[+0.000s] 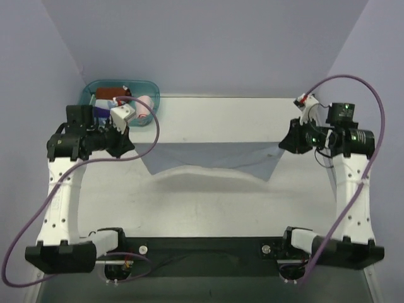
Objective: Roll the towels
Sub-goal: Flatten the towel
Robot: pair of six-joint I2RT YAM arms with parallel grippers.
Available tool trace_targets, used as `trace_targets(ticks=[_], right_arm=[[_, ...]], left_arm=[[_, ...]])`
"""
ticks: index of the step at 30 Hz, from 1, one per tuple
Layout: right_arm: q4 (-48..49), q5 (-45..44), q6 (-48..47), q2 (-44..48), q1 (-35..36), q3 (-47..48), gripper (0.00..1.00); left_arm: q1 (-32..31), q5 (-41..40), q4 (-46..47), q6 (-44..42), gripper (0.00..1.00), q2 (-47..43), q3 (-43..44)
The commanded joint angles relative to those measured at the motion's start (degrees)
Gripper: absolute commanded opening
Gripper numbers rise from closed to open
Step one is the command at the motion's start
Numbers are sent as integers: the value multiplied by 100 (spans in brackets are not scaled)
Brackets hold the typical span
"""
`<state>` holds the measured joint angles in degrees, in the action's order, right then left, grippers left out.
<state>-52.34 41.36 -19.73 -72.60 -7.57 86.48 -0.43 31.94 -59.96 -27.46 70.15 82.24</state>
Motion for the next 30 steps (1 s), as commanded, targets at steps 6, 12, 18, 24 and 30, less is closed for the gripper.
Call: trace_targets(ticks=[6, 12, 18, 24, 30], right_arm=[[-1209, -576, -620, 1468, -148, -824, 0], [-307, -779, -419, 452, -130, -1264, 0], [881, -1024, 3, -1492, 221, -1046, 0], [1576, -1341, 276, -3417, 633, -18, 0], [1771, -1965, 373, -4727, 722, 1107, 9]], left_arm=[[350, 66, -1343, -822, 0, -1065, -401], [342, 313, -380, -376, 0, -101, -691], [-105, 59, 1124, 187, 0, 1559, -665], [-598, -548, 2417, 583, 0, 3299, -210], [-696, -909, 2762, 856, 3, 4717, 705]])
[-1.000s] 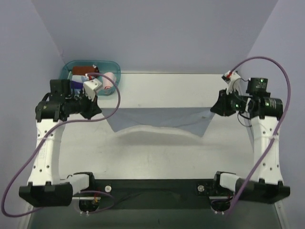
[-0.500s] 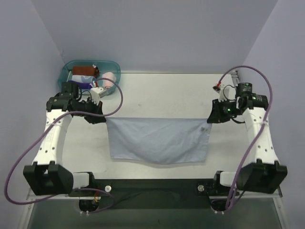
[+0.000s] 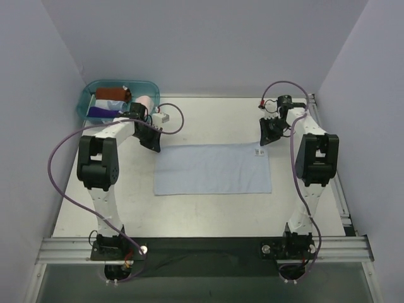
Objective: Roll the towels
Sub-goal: Flatten the towel
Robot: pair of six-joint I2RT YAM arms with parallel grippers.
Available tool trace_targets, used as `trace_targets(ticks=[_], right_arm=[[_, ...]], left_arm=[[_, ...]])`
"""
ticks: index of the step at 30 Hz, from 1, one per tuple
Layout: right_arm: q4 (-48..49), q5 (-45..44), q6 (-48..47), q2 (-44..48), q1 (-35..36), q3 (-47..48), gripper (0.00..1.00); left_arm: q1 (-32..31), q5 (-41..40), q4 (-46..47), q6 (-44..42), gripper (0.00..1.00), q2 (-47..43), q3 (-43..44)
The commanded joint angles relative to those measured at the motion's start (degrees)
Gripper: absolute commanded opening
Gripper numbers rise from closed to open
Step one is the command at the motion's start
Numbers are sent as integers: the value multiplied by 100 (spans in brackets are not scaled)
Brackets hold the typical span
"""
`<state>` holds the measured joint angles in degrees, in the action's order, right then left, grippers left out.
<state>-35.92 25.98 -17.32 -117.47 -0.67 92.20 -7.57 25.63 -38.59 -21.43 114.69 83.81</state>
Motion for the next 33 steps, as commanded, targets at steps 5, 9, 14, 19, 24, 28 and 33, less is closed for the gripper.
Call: trace_targets(ticks=[5, 9, 14, 19, 24, 28, 33], right_arm=[[121, -550, 264, -321, 14, 913, 57], [-28, -498, 160, 372, -100, 686, 71], [-634, -409, -271, 1610, -136, -333, 58], [-1136, -462, -176, 2298, 188, -1405, 24], [-1058, -515, 88, 2606, 567, -2450, 9], [-759, -664, 176, 2484, 620, -2813, 8], [-399, -866, 255, 2211, 612, -2980, 6]], left_arm=[[19, -243, 616, 253, 36, 423, 1005], [37, -93, 388, -35, 56, -357, 725], [63, 100, -130, -756, 54, -1885, -425], [-252, -101, -447, -1162, 15, -2758, -1753], [-666, -268, -483, -986, 0, -3067, -2535], [-860, -427, -316, -740, 0, -2892, -2835], [-1026, -515, -88, -538, 0, -2707, -2984]])
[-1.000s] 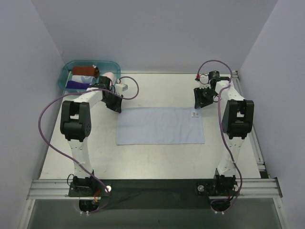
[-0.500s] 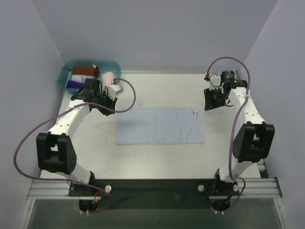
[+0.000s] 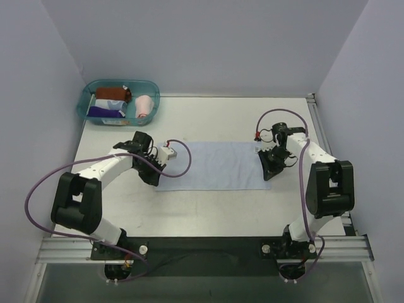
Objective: Roll the towels
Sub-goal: Flatten the towel
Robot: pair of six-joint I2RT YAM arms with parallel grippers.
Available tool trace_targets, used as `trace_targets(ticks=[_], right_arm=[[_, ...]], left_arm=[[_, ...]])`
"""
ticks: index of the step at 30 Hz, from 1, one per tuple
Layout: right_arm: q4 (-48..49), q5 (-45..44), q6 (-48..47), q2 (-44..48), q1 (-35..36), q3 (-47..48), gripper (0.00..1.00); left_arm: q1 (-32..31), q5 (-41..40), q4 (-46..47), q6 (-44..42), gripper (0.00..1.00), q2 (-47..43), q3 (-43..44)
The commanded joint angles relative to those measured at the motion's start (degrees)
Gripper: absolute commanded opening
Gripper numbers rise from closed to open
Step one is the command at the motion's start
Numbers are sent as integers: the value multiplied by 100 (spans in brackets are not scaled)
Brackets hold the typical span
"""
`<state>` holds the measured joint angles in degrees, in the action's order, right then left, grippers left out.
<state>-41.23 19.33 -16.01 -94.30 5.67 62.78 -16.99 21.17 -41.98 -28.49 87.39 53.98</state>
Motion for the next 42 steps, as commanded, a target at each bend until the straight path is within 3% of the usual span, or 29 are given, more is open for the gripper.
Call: trace_targets(ticks=[1, 12, 22, 29, 37, 42], right_arm=[[168, -184, 151, -132, -22, -73, 6], [590, -307, 344, -492, 206, -425, 6], [634, -1115, 256, -695, 224, -680, 2], [433, -1792, -69, -589, 250, -776, 2], [282, -1748, 1, -422, 1144, -1110, 2], [-33, -1529, 45, -422, 1296, -883, 5]], left_arm=[[-111, -104, 286, 186, 0, 49, -10], [-173, -218, 550, 300, 0, 454, -115], [-182, -780, 559, 142, 0, 937, -475], [126, -1079, 85, -402, 0, 622, -669], [214, -1053, -477, -781, 0, 261, -845], [232, -1036, -706, -904, 0, 41, -880]])
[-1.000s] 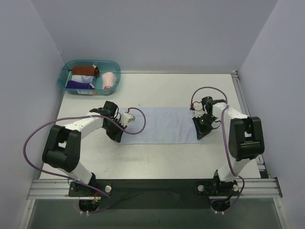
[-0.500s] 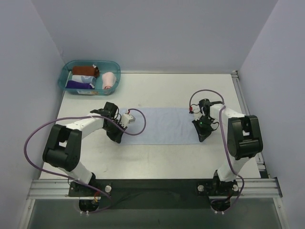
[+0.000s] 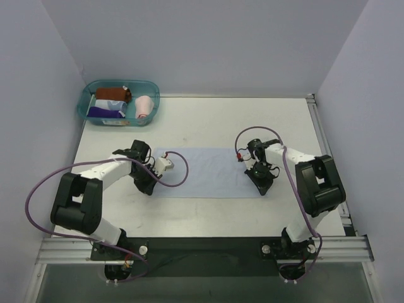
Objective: Roll the towels
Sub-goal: Flatten the towel, then fold the towel
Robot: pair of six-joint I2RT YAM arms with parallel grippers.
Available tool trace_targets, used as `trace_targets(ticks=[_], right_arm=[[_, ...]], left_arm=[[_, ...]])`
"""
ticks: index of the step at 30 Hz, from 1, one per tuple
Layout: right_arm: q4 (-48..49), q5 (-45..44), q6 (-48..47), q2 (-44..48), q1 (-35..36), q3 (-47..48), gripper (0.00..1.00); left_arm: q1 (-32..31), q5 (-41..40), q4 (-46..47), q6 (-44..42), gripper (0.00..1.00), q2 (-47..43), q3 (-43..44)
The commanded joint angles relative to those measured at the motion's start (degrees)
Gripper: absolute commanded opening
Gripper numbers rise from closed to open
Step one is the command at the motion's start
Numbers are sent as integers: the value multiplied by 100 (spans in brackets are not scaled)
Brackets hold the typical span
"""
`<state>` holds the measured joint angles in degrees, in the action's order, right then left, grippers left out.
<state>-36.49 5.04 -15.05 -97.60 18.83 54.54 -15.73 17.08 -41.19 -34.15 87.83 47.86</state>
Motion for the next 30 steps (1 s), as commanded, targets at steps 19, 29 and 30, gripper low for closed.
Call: trace_targets(ticks=[19, 29, 30], right_arm=[[-1211, 1535, -306, -819, -1391, 3149, 47], [-1159, 1456, -33, -2183, -1382, 4547, 43], [-1159, 1387, -33, -2262, -1373, 4591, 43]], left_arm=[[913, 894, -901, -128, 42, 979, 3008], [1001, 604, -267, 365, 40, 2316, 4003], [1010, 569, -249, 383, 40, 2378, 4064]])
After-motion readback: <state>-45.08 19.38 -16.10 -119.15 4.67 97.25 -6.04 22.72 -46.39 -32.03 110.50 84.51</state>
